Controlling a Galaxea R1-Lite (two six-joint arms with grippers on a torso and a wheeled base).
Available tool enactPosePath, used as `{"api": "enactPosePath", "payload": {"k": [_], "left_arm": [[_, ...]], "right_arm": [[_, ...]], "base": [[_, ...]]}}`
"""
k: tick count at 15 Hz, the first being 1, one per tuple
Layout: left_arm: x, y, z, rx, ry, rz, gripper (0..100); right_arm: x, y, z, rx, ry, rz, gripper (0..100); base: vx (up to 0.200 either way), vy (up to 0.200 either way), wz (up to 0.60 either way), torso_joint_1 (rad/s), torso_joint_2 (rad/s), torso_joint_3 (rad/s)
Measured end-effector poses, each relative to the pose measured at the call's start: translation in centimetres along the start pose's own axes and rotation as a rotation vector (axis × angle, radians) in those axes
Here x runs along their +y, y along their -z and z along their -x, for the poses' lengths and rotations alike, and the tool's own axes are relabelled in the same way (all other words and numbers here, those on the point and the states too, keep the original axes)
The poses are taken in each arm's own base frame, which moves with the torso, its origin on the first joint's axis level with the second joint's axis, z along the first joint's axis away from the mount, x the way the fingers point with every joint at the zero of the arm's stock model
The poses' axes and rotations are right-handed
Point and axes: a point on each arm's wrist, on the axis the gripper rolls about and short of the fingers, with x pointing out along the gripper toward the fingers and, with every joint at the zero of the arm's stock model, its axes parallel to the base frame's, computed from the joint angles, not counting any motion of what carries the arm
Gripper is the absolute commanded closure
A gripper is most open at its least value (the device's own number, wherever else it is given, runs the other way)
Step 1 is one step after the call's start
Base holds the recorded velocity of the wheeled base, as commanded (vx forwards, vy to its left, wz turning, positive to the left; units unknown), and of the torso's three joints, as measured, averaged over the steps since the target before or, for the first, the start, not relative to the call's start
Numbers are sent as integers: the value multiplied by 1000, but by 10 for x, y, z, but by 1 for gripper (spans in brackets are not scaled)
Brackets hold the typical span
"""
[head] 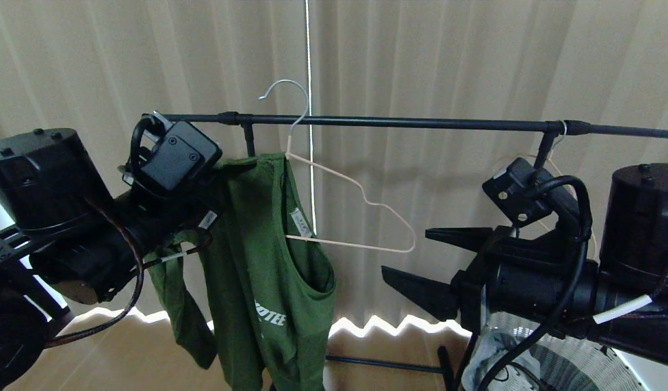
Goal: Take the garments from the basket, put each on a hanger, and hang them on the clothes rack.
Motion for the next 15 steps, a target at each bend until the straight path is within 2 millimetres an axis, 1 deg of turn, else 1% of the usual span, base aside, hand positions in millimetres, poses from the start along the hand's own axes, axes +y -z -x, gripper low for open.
{"api": "enactPosePath", "payload": {"k": [3, 6, 10, 13, 15], "left_arm": [[3, -3, 3, -13, -24, 77, 100], [9, -9, 4, -75, -72, 149, 100], [10, -15, 5, -123, -88, 179, 100], [3, -23, 8, -166, -55, 264, 100], [0, -28, 9, -181, -41, 279, 100]], "right_arm": [[-3, 12, -5, 36, 48, -7, 0], [-2, 17, -16, 32, 49, -11, 0], [1, 20, -37, -18, 78, -5, 0], [5, 18, -56, -79, 89, -5, 0], [6, 14, -70, -125, 100, -9, 0]], "base": [[0, 0, 0, 0, 0, 0], [0, 0, 0, 0, 0, 0], [0, 0, 0, 0, 0, 0], [0, 0, 0, 0, 0, 0], [0, 0, 0, 0, 0, 0]]}}
